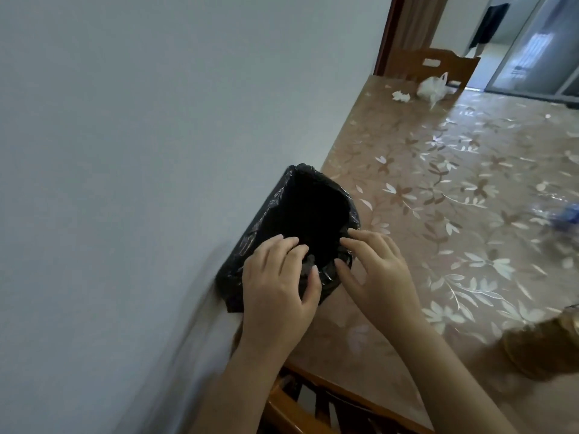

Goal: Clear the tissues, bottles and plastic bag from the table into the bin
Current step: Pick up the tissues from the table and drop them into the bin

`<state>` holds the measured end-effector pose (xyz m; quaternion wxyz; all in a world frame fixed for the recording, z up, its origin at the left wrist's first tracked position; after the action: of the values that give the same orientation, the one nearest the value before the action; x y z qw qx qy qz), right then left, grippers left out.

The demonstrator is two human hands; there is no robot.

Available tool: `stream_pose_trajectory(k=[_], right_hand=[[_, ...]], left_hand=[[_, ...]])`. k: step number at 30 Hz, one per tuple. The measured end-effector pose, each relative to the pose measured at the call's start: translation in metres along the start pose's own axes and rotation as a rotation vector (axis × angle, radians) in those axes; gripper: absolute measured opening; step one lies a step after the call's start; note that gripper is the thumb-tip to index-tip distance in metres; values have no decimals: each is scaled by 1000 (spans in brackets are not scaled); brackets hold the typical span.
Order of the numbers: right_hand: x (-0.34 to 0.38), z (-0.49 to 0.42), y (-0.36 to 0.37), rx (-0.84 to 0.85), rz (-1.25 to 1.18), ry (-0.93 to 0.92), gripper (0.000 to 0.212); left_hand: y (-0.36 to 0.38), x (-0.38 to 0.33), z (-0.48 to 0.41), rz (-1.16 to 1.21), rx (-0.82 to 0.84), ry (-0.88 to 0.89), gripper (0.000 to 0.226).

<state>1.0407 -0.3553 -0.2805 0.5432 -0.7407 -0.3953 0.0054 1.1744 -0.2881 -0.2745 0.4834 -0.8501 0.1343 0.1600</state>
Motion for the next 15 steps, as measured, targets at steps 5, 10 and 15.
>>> stream_pose_trajectory(k=[5,10,15], right_hand=[[-17,38,-24,-28,90,96,35],[-40,80,-60,-83,172,194,35],[-67,127,-106,-185,250,288,35]], left_hand=[[17,-40,-1,72,42,168,32],[38,-87,2,136,129,282,34],[60,-144,12,175,184,385,34]])
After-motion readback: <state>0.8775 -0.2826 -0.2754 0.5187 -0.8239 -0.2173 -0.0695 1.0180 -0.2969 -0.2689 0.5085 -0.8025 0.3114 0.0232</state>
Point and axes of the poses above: each hand's wrist, its own z-axis away from the middle knuckle, its own y-axis out of the palm, x = y × z, the point moved 4 cm from there along -z, towards the middle knuckle, and after that the axes turned 7 degrees about x, right-handed, at the moved point
